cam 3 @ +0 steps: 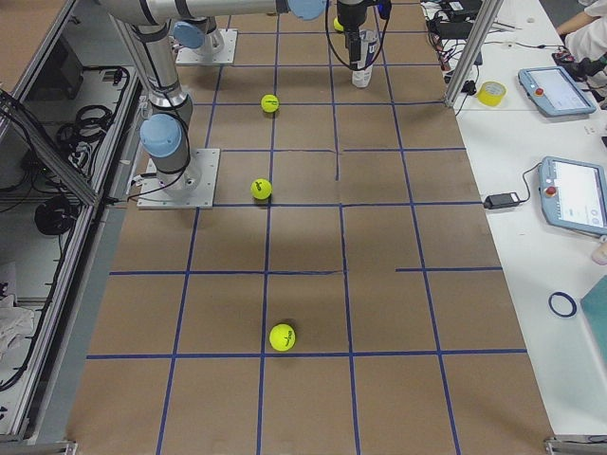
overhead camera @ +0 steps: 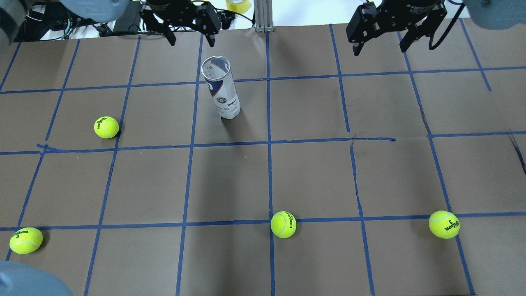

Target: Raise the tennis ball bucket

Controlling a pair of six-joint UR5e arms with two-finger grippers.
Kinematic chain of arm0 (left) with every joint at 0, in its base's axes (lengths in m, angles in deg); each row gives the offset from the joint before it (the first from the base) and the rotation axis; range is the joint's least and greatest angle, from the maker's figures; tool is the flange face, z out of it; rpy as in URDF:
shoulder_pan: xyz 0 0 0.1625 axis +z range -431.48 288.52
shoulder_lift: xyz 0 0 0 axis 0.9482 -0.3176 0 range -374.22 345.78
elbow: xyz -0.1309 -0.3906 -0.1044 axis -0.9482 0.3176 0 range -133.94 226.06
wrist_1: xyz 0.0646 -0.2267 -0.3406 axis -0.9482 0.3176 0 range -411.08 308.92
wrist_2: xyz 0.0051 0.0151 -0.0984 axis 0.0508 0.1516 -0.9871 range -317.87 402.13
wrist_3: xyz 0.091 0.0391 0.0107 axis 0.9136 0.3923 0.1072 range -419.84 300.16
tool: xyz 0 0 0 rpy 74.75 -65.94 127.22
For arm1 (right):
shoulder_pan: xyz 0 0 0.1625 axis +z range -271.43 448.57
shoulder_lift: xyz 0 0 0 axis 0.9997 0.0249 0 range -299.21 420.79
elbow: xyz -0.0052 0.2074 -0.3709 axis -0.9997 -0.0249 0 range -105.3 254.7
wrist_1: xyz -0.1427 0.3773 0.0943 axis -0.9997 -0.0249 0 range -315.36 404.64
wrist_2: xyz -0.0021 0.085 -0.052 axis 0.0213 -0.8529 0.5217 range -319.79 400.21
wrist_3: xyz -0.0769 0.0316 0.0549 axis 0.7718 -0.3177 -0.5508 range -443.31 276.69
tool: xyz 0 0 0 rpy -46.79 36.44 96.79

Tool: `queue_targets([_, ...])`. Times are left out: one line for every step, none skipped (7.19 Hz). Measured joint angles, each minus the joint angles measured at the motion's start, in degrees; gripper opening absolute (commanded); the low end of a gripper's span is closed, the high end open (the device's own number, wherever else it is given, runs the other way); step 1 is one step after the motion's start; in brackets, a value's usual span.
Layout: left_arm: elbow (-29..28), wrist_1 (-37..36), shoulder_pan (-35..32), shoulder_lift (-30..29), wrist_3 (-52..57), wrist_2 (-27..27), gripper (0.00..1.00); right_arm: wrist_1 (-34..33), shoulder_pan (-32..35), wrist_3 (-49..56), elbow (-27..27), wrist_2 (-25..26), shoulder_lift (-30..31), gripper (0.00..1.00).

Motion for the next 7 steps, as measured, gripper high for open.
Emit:
queue_targets([2.0, 0.4, 1.4, 2.0, 1.4, 0.5, 1.0, 0.0, 0.0, 0.0, 0.0, 0.0, 0.0, 1.0])
queue_targets([4.7, 0.6, 2.5, 4.0, 2.0, 1.7, 1.0, 0.0, 0.0, 0.0, 0.0, 0.0, 0.0, 1.0])
queue_targets([7.1, 0.4, 3.6, 5.6, 1.9, 3.1, 1.0, 0.1, 0.0, 0.0, 0.0, 0.0, 0.0, 1.0])
queue_targets([8.4, 0.4, 4.3, 6.8, 1.8, 3.8, 1.0, 0.1, 0.0, 0.0, 0.0, 0.0, 0.0, 1.0])
queue_targets([9.1, 0.9, 4.6, 8.0, 1.7, 4.1, 1.0, 0.2, 0.0, 0.0, 0.0, 0.0, 0.1, 1.0])
queue_targets([9.6, 1.3, 4.6, 9.0, 1.7, 4.3, 1.0, 0.2, 0.0, 0.0, 0.0, 0.0, 0.1, 1.0])
queue_targets([10.1, 1.5, 4.8, 9.9, 1.7, 4.7, 1.0, 0.3, 0.0, 0.0, 0.1, 0.0, 0.1, 1.0])
